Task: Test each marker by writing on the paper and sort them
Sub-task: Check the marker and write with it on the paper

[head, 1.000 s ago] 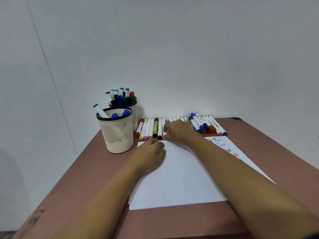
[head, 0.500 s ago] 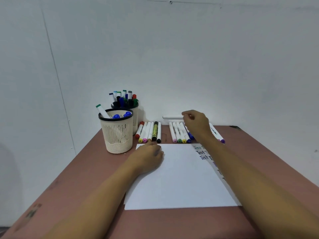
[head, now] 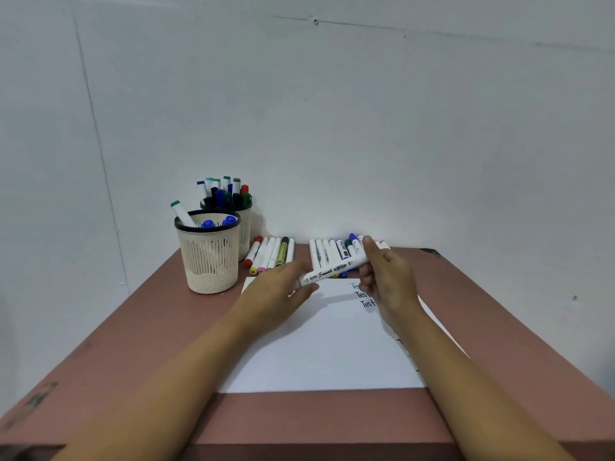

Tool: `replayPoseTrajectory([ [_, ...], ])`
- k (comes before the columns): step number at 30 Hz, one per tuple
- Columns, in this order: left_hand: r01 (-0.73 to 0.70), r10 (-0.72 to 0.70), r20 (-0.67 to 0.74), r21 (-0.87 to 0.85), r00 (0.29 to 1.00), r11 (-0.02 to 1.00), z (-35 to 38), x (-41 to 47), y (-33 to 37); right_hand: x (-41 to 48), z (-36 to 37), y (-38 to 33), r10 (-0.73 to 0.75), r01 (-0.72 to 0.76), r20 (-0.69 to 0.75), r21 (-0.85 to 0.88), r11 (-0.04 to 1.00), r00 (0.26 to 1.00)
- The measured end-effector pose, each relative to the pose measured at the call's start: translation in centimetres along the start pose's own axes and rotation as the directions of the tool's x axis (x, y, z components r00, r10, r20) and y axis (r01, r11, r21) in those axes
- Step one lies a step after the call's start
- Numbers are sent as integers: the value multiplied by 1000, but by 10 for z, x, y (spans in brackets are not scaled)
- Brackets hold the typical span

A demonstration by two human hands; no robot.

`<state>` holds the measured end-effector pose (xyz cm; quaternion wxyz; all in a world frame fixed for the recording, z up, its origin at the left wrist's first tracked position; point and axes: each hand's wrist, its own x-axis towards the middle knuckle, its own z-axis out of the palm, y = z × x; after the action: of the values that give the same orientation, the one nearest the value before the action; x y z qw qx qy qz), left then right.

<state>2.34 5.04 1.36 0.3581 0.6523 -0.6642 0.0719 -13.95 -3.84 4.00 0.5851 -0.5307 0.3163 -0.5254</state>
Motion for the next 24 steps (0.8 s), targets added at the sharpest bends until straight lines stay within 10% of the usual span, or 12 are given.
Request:
replayPoseTrajectory([
  [17, 36, -30, 56, -107, 998, 994, 0, -2, 9, -13, 16, 13, 132, -138, 223, 12, 990, 966],
  [24, 244, -249, 55, -490, 967, 837, 0, 6, 4, -7, 8, 8, 259, -237, 258, -113, 965, 931],
])
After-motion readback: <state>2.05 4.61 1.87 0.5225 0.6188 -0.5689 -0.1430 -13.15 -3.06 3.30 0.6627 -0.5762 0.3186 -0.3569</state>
